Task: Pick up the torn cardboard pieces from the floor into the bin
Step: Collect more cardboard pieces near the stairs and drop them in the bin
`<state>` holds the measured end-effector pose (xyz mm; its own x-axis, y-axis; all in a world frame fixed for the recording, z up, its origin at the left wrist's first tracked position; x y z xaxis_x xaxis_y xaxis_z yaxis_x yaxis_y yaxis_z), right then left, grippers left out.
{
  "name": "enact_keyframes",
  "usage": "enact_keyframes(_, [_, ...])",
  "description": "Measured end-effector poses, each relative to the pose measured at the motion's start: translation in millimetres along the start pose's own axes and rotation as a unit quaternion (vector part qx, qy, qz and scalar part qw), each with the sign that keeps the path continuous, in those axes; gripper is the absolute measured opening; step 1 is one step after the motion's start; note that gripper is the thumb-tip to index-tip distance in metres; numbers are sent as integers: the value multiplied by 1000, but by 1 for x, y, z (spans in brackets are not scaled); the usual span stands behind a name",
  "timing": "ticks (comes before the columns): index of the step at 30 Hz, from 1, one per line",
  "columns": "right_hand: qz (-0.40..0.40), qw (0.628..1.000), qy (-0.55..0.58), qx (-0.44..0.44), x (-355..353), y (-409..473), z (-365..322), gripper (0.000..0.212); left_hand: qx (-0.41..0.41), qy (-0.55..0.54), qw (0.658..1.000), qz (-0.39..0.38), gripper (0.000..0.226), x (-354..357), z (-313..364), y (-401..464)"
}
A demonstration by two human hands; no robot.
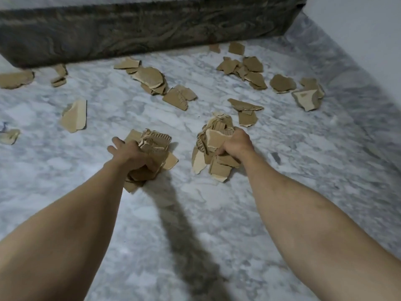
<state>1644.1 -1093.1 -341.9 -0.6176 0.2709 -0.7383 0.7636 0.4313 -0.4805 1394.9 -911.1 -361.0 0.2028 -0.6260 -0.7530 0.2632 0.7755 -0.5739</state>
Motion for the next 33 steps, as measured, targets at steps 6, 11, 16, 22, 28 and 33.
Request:
enact_keyframes(6, [8, 999, -42, -11, 5, 23, -21, 87, 9, 11, 999, -35, 89, -3, 7, 22])
enact_keyframes(11, [17, 995, -93, -12, 7, 26, -33, 73, 20, -124, 992, 6, 109, -8, 2, 30])
enact_keyframes(16, [-9, 1000, 4, 26, 7, 27, -32, 71, 16, -344, 938, -34, 62, -6, -26, 36])
enact_keyframes(22, [-33, 983, 171, 60, -2, 32, -45, 59, 21, -436, 892, -114, 58, -15, -24, 30])
enact_keyframes(28, [-27, 979, 179, 93, -43, 32, -34, 92, 34, -336, 931, -141, 57, -32, 39, 31])
enact_keyframes(33, [-48, 988, 133, 61, -103, 44, -12, 116, 116, -249, 947, -164, 54, -43, 137, 12])
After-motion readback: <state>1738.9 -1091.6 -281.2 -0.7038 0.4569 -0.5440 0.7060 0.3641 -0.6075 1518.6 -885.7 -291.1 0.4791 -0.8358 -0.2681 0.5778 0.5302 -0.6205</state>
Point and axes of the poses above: each hand's wrist, its own y-axis towards the middle knuckle, its own x-axis out of the palm, z = x × y, the point moved 4 cm from there along y, towards the middle knuckle, and after that the axes turned 5 degrees about -y, right-handed, at the moved point
